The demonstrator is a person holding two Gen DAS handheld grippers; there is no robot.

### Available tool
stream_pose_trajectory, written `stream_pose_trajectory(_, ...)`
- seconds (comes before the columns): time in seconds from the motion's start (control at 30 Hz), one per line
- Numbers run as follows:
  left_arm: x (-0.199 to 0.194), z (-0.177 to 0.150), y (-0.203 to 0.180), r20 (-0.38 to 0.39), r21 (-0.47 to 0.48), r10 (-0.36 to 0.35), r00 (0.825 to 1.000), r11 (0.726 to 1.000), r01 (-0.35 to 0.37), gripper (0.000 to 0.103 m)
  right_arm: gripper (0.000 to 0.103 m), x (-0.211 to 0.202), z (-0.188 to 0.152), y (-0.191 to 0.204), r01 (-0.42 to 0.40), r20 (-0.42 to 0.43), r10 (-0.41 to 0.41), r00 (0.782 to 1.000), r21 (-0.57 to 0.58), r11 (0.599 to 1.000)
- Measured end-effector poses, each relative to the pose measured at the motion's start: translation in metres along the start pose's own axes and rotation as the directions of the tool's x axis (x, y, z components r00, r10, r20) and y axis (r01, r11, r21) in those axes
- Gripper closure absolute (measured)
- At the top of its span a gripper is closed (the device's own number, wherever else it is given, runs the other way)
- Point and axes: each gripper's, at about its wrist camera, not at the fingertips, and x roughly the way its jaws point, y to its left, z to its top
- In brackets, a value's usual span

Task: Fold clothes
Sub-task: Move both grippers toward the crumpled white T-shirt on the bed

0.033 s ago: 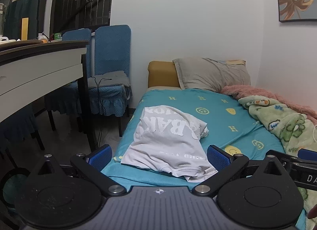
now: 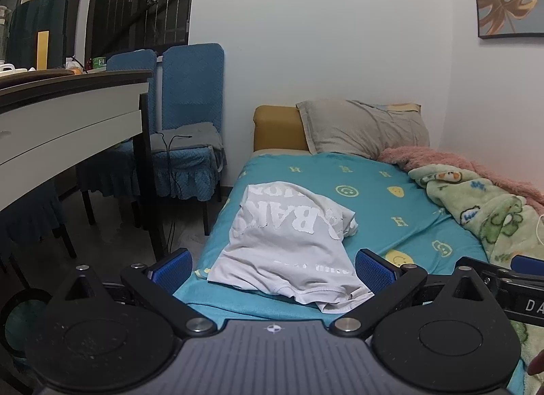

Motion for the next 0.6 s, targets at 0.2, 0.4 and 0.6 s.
stream_pose_trajectory(0.2,-0.009,0.008,0.006,0.024,0.011,0.001,1.000,1.000,-0.001,0.000,0.000,-0.006,0.008,0.009,0.047,0.029,-0.048,0.998,0.018,0.999)
stream_pose_trajectory(0.4,-0.017,0.014,0.012,0.047,0.021,0.007,0.999,1.000,-0.008,0.000,0.000,-0.014,0.018,0.049,0.087,0.059,-0.090,0.994,0.054,0.995)
stream_pose_trajectory(0.6,-0.022,0.013,0.020,0.066,0.026,0.025,0.998,0.999,-0.027,0.000,0.000,-0.014,0.057,0.078,0.130,0.121,-0.146,0.982,0.133,0.983)
